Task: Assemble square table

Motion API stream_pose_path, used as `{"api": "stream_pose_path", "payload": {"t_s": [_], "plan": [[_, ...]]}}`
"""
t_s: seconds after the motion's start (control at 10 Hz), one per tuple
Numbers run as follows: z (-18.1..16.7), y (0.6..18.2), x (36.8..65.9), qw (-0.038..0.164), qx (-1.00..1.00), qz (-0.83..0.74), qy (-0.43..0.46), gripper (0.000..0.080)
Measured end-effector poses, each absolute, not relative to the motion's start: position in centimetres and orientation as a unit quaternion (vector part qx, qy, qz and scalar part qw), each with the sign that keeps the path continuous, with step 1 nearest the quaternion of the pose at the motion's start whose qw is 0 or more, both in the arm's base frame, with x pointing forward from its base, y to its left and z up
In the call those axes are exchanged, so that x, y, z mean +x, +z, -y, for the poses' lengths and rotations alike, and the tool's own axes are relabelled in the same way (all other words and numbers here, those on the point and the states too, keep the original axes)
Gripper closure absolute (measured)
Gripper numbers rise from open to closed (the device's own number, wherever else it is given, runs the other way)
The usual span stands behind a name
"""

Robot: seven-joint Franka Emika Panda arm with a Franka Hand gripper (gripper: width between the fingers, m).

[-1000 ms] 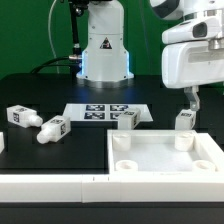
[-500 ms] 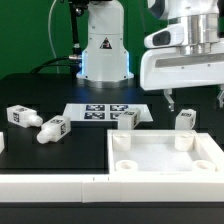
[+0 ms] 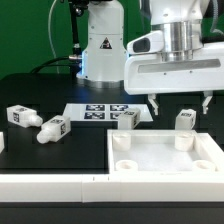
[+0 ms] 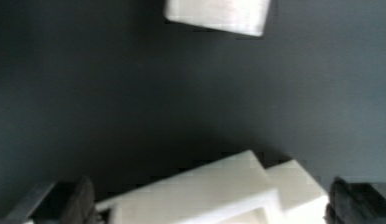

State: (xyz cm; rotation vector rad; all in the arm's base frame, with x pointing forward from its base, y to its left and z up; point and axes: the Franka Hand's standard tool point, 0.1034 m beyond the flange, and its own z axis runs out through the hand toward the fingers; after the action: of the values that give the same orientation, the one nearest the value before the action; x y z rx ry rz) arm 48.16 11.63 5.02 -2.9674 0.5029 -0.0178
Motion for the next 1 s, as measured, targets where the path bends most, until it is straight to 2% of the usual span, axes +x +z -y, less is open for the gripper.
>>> {"api": "stream_pose_path", "payload": {"t_s": [0.2, 0.3, 0.4, 0.6, 0.8, 1.0], "plan": [[-12.5, 5.5, 47.2, 0.067, -0.968, -0.205, 0.125, 0.0150], [-12.8, 5.9, 47.4, 0.078, -0.953, -0.225, 0.186, 0.0150], [-13.0, 5.7, 48.0, 0.081, -0.952, -0.226, 0.192, 0.0150], [-12.4, 5.5, 47.2, 0.085, -0.938, -0.216, 0.257, 0.0150], [-12.2, 5.3, 46.9, 0.109, -0.928, -0.173, 0.311, 0.0150], [-12.1, 5.7, 47.2, 0.120, -0.911, -0.156, 0.363, 0.0150]]}}
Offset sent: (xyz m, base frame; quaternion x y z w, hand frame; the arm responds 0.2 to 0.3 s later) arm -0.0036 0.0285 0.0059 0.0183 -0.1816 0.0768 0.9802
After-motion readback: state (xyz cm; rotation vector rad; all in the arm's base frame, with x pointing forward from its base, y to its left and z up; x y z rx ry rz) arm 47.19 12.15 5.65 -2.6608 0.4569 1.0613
